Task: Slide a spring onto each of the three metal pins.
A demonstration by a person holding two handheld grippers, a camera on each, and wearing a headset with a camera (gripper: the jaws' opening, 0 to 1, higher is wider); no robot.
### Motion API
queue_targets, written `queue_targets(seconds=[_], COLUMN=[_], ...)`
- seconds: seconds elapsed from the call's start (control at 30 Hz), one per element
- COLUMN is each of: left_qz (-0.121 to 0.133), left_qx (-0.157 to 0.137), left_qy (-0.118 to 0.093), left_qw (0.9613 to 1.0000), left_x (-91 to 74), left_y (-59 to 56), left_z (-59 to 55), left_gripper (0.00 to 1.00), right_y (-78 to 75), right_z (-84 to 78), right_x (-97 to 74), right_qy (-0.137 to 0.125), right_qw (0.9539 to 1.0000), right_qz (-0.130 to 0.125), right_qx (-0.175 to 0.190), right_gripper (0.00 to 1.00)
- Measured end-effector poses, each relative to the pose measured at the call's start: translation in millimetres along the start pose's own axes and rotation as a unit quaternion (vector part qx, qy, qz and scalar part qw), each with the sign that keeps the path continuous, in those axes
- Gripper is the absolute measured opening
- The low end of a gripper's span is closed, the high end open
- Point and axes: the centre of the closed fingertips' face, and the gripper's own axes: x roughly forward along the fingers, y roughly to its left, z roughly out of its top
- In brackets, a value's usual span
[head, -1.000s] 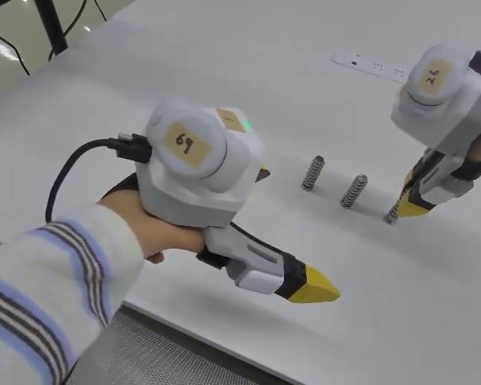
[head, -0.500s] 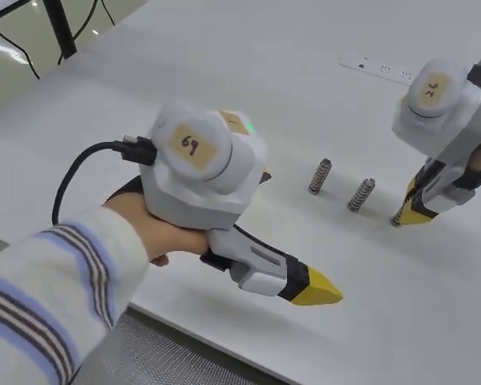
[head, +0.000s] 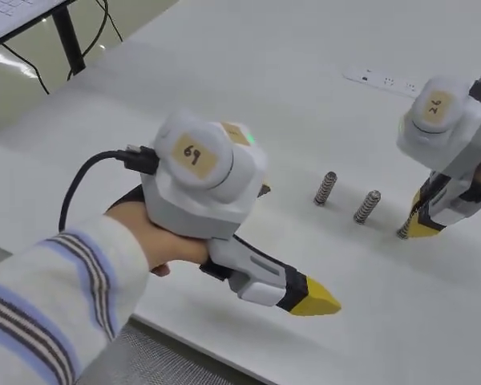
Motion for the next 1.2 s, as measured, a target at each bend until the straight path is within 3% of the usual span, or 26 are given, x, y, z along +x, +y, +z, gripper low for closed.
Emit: queue_targets(seconds=[0.3,0.5,0.93,1.2], left_qz=[-0.003,-0.007,-0.019,-0.027], left_qx=[-0.007,-0.006,-0.001,0.009], left_qy=[0.002,0.011,0.031,0.029], left_qw=[1.0000,0.9999,0.9993,0.9992], left_x=[-0.9,-1.3,0.9,1.9], left_y=[1.3,0.5,-4.5,-6.6], left_z=[-0.3,-2.9,-10.4,-10.8], left_gripper=[0.96,0.94,0.94,0.93], right_y=[-2.6,-1.5,5.6,9.7], right_z=[-4.6,-6.1,1.8,8.7], right_x=[1.8,0.1,-14.8,-31.5], right_qy=[0.007,0.013,-0.010,-0.026], right_qw=[1.0000,0.9999,0.9998,0.9990], right_qz=[0.001,-0.003,-0.011,-0.037], right_qx=[0.006,0.011,0.011,0.003], right_gripper=[0.10,0.22,0.27,0.33])
